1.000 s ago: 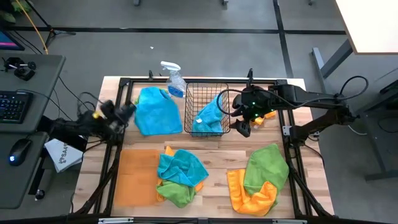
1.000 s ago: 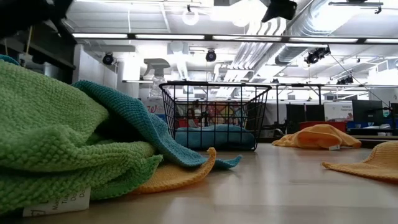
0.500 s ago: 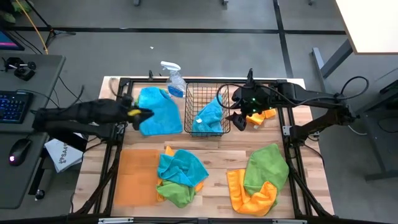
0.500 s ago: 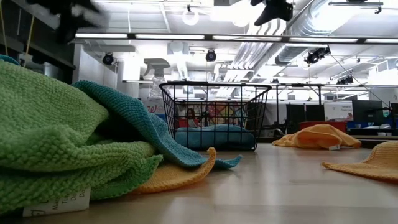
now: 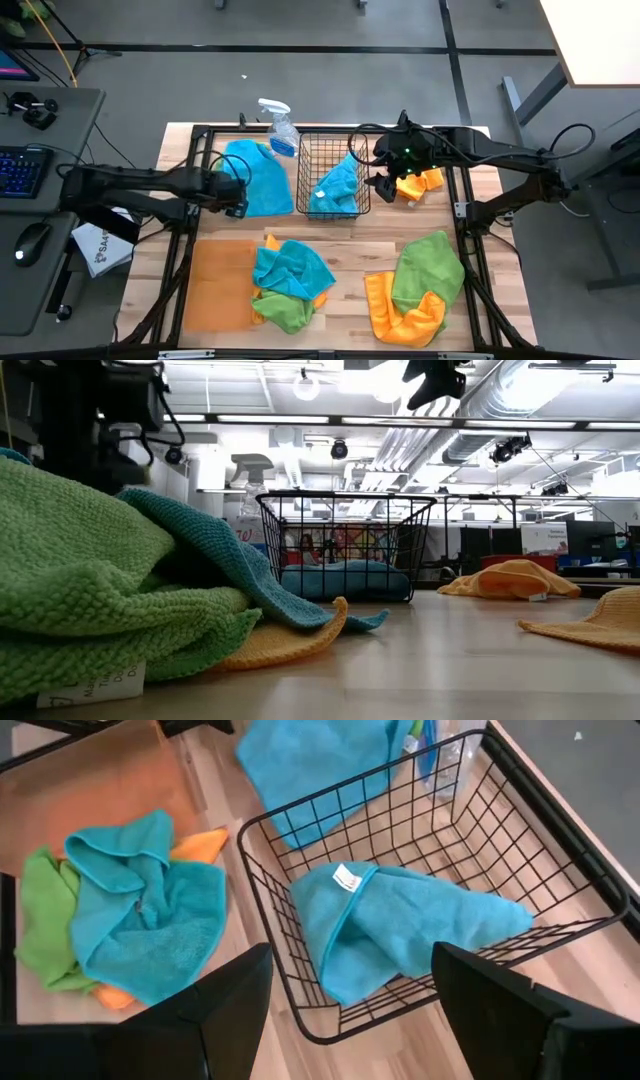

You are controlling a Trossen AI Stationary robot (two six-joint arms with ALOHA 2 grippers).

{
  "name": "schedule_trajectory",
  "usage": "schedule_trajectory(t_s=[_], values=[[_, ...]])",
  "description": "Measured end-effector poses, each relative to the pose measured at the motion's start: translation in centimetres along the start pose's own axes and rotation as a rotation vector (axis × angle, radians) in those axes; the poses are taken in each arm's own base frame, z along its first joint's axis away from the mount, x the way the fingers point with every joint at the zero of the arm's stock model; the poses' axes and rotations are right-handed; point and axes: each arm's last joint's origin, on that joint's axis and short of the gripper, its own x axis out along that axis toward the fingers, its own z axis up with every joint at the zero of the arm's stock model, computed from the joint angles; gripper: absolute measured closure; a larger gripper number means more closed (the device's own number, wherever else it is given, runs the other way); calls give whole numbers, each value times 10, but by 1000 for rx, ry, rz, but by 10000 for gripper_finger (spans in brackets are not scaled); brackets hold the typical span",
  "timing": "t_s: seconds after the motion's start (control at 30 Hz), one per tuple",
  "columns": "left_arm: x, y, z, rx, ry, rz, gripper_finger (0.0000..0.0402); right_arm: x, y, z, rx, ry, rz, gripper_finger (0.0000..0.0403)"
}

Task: Sort microfiber towel by color & place in baskets
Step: Put the top blue towel into the black basket

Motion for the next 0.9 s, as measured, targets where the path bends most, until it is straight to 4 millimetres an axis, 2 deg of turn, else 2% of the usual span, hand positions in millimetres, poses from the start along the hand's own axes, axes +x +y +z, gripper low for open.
schedule_trajectory(t_s=[0.27, 0.47, 0.7, 0.8, 0.9], values=[[26, -7, 0, -152, -53, 23, 181, 0, 1, -1, -23, 10, 0, 132], [50, -1, -6, -249, -53, 24, 181, 0, 1, -1, -41, 9, 0, 132], [58, 3, -8, -257, -70, 41, 190, 0, 1, -1, -40, 5, -4, 132], [59, 1, -8, -226, -70, 16, 235, 0, 0, 0, -40, -5, -20, 132], [57, -2, -7, -195, -42, -36, 335, 0, 0, 0, -40, -6, -23, 132]])
